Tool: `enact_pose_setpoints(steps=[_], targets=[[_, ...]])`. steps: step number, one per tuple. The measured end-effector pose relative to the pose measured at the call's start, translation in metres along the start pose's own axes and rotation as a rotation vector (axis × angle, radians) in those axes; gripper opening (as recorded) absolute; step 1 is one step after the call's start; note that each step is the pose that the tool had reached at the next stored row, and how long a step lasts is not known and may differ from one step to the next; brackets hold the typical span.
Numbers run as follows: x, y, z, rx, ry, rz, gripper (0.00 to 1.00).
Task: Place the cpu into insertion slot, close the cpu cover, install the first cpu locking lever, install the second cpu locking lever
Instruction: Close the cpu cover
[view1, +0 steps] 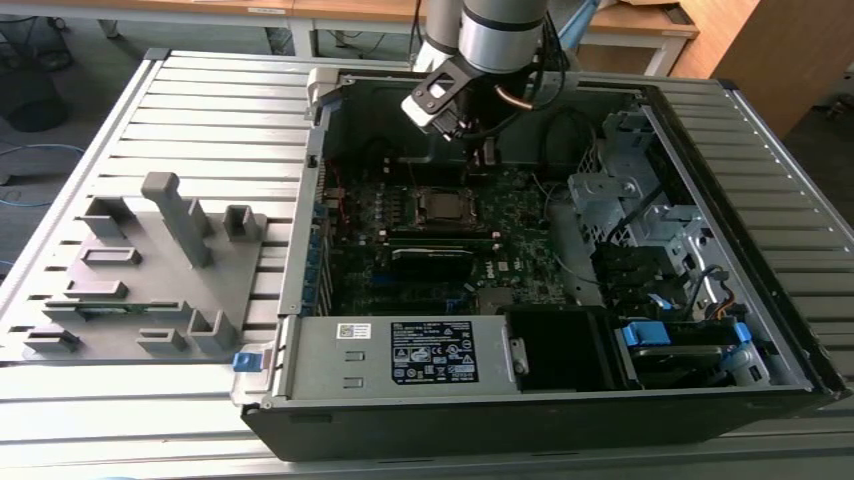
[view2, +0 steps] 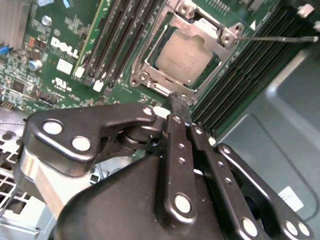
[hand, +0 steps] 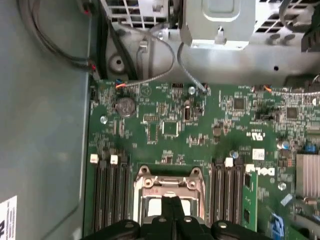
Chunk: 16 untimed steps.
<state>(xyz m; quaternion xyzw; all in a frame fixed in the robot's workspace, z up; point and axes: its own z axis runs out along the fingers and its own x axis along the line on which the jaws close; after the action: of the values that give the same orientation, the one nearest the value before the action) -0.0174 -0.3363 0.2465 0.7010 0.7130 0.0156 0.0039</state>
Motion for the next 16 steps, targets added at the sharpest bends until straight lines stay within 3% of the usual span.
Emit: enact_pose_setpoints(steps=[5,9,10,16], targets=[[-0.0001,0.0000,0.0001,0.0023,-0.0001,0.000,0.11],[-0.0001,-0.0001,0.0024,0.0303,0.0004,0.000,0.11],[-0.0001,-0.0001,0.0028,0.0337,0.0004,0.000,0.11],[-0.0001,-0.0001,0.0032,0.0342,0.0005,0.001,0.11]])
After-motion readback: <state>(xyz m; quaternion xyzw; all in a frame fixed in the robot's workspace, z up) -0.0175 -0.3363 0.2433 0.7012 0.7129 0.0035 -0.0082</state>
